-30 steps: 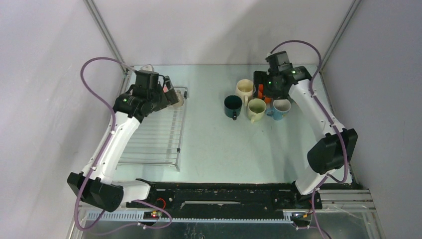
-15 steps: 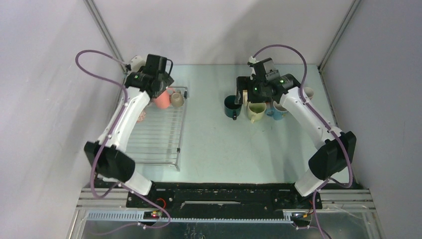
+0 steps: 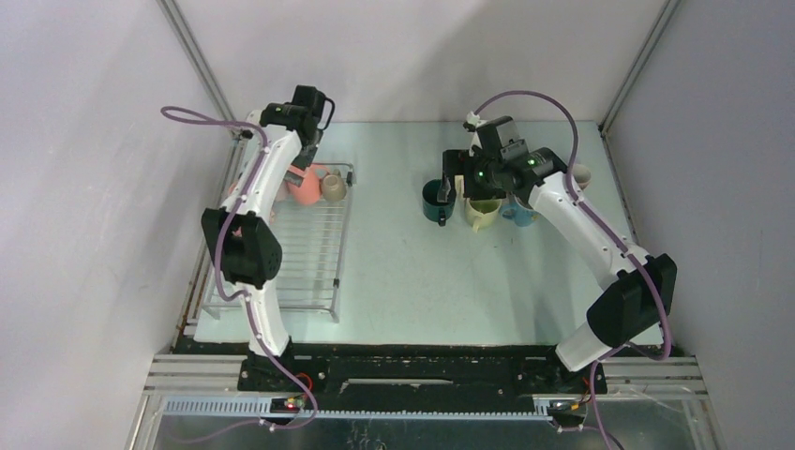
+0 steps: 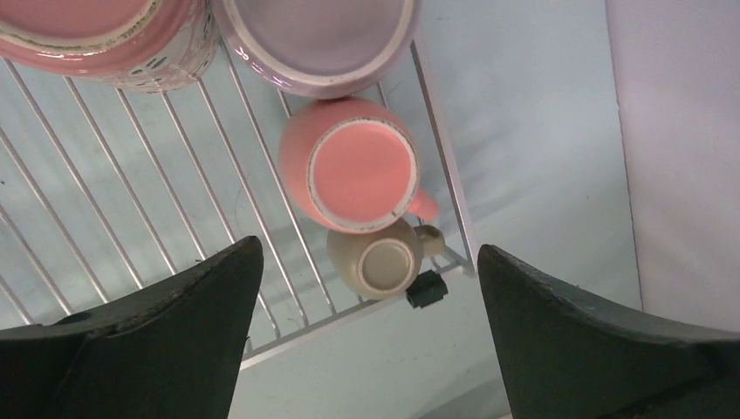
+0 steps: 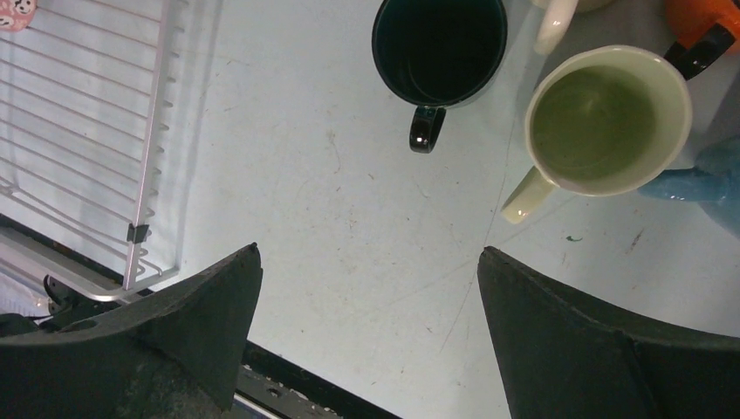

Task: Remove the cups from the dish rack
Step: Unload the cup from the dish rack.

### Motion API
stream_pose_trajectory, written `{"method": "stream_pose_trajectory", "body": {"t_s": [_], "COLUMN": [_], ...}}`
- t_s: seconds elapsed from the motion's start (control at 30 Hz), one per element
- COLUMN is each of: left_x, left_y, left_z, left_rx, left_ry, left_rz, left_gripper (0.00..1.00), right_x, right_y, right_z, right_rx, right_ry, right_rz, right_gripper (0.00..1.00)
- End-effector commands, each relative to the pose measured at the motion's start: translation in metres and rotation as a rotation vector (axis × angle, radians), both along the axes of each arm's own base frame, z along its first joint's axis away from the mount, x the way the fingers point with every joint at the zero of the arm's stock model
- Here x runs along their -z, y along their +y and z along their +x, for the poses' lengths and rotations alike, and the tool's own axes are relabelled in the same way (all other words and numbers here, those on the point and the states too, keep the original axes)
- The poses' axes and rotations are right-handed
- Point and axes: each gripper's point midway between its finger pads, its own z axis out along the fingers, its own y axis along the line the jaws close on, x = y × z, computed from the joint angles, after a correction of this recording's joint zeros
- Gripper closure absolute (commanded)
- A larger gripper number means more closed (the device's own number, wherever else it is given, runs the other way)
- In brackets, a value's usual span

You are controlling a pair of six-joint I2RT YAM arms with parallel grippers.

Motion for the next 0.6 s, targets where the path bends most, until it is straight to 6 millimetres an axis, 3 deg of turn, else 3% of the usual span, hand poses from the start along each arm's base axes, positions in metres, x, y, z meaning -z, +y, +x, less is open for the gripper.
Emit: {"method": "stream_pose_trajectory", "body": {"t_s": [0.0, 0.13, 0.57], "left_x": [0.001, 0.022, 0.037], "left_y": [0.01, 0.009, 0.02], "left_z": [0.011, 0.019, 0.041], "left_rx": [-0.123, -0.151, -0.215], "left_ry": [-0.03, 0.003, -0.002], "left_rz": [-0.076, -0.132, -0.208], "left_gripper": [0.0, 0.0, 0.0], "right_x": [-0.025, -0.025, -0.021], "right_y": [0.008, 0.009, 0.017], "right_z": [-0.005, -0.006, -0.012], "right_rx": [-0.023, -0.029, -0.061], "right_ry": [-0.07, -0.07, -0.058], "right_rz": [0.056, 0.057, 0.059], "right_gripper": [0.0, 0.0, 0.0]}}
